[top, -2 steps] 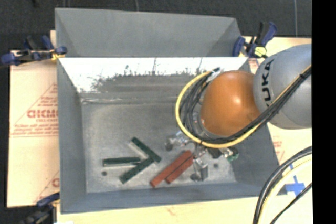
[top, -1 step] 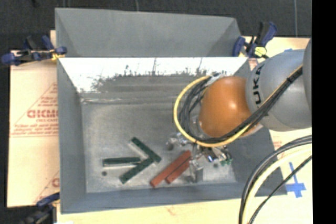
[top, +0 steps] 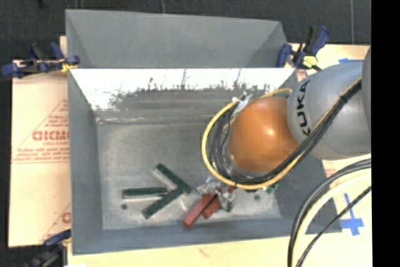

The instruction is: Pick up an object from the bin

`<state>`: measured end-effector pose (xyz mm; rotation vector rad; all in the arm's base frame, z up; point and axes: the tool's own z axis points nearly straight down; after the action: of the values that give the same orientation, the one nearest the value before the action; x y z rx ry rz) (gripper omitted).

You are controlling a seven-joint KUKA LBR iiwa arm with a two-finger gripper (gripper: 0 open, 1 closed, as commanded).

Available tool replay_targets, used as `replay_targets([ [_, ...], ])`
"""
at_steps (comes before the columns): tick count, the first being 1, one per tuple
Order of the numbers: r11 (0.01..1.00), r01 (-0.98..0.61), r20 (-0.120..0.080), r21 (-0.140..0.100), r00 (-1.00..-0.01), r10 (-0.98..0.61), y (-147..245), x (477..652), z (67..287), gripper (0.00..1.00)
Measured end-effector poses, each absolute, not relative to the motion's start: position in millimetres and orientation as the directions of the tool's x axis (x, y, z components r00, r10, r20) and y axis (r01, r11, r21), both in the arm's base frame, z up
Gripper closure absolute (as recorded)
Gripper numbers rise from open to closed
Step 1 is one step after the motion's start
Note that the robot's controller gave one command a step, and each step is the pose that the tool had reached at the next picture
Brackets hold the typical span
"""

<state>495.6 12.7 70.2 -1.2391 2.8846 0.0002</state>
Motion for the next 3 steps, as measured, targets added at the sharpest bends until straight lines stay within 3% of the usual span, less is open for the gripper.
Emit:
replay_targets([
  [3, 0.691, -0.723, 0.001, 0.001, -0.691, -0.723, 12, 494.7, 81, 1.00],
])
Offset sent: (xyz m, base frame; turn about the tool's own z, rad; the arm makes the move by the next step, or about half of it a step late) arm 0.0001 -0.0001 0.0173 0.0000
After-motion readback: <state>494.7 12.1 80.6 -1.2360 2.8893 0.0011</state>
